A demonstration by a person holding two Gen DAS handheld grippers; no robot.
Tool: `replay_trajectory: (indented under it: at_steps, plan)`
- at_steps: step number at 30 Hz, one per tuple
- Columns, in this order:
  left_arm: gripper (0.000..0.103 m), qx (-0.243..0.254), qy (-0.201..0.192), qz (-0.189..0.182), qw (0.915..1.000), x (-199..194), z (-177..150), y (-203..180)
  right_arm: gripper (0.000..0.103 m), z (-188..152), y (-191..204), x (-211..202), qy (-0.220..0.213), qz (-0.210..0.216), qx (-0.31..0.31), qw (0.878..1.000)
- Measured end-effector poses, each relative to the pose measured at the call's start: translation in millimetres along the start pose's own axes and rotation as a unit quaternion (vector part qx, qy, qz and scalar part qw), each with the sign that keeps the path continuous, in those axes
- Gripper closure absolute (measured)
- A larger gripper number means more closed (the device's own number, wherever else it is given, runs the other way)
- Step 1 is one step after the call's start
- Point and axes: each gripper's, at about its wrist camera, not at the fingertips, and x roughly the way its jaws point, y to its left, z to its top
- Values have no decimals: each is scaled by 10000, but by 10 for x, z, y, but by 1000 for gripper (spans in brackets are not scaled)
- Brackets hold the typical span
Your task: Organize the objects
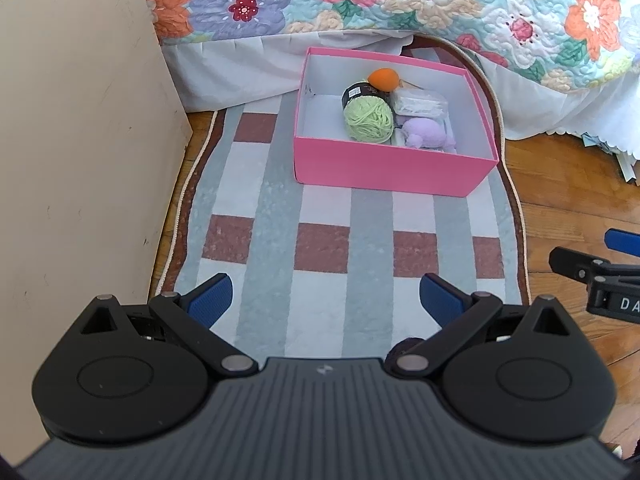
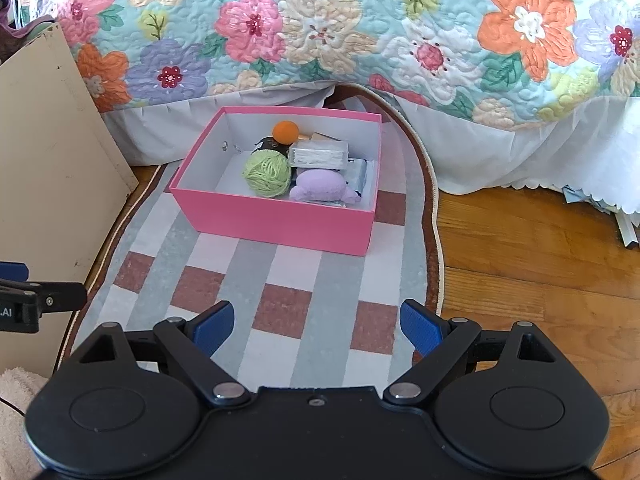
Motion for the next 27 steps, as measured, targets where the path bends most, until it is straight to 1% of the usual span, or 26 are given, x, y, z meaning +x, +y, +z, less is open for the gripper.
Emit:
replay_trajectory:
  at_steps: [6, 17, 24, 27]
  plan:
    - [1, 20, 45, 97, 9999, 18, -7, -24, 11, -5, -30, -8, 29, -28, 65, 10000]
    - [1, 140, 16, 153, 9998, 0, -19, -59, 11, -28, -59, -27, 47, -70, 106, 9999]
    - [1, 198, 48, 155, 9997, 21, -14, -24, 11, -28, -64, 0, 89, -83, 70, 9999]
    - [1, 259, 84, 236, 9994, 32, -4, 2, 11, -25, -68, 4, 103, -106, 48, 9999]
